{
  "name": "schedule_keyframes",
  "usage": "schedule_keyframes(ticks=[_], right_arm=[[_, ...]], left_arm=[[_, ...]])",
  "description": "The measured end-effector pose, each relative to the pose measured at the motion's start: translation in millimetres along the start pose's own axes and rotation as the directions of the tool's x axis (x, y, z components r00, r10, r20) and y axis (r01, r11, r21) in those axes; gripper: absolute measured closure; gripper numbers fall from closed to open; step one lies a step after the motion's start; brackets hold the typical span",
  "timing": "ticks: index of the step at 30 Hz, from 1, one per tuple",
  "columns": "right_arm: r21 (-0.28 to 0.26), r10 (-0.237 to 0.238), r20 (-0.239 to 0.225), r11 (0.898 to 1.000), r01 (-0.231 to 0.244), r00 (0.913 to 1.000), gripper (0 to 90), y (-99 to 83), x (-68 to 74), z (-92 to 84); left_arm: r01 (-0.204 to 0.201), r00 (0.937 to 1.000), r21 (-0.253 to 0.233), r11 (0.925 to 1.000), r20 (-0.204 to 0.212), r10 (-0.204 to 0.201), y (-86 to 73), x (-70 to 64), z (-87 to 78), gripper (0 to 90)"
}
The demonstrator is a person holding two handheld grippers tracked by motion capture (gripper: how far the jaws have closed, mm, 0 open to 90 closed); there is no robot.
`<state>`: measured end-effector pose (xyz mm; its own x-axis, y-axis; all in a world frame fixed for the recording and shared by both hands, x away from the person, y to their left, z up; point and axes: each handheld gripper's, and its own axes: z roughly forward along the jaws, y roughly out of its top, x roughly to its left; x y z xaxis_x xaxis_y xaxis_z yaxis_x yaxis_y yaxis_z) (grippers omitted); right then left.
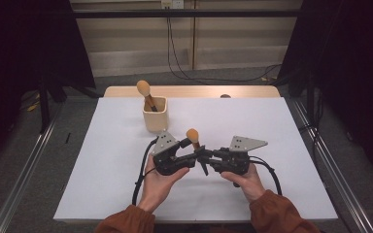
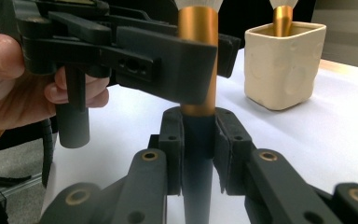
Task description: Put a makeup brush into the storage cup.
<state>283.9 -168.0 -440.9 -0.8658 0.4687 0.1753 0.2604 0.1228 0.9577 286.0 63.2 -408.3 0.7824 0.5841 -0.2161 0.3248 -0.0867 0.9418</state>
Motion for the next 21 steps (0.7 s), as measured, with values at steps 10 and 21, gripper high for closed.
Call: schedule_keyframes(ticks=[10, 21], right_arm=[[0.008, 0.002, 0.003, 1.000, -0.002, 1.0000, 75.2, -1.8, 0.5, 2.1], [0.007, 0.007, 0.003, 1.000, -0.007, 1.0000, 74.3, -0.6, -0.1, -0.1]], left_arm=[[0.001, 0.9995, 0.016, 0.9999, 0.032, -0.002, -2.0, 1.2, 0.8, 66.7], [0.020, 0.9984, -0.004, 0.9998, 0.053, -0.020, -2.5, -0.3, 0.3, 69.3]])
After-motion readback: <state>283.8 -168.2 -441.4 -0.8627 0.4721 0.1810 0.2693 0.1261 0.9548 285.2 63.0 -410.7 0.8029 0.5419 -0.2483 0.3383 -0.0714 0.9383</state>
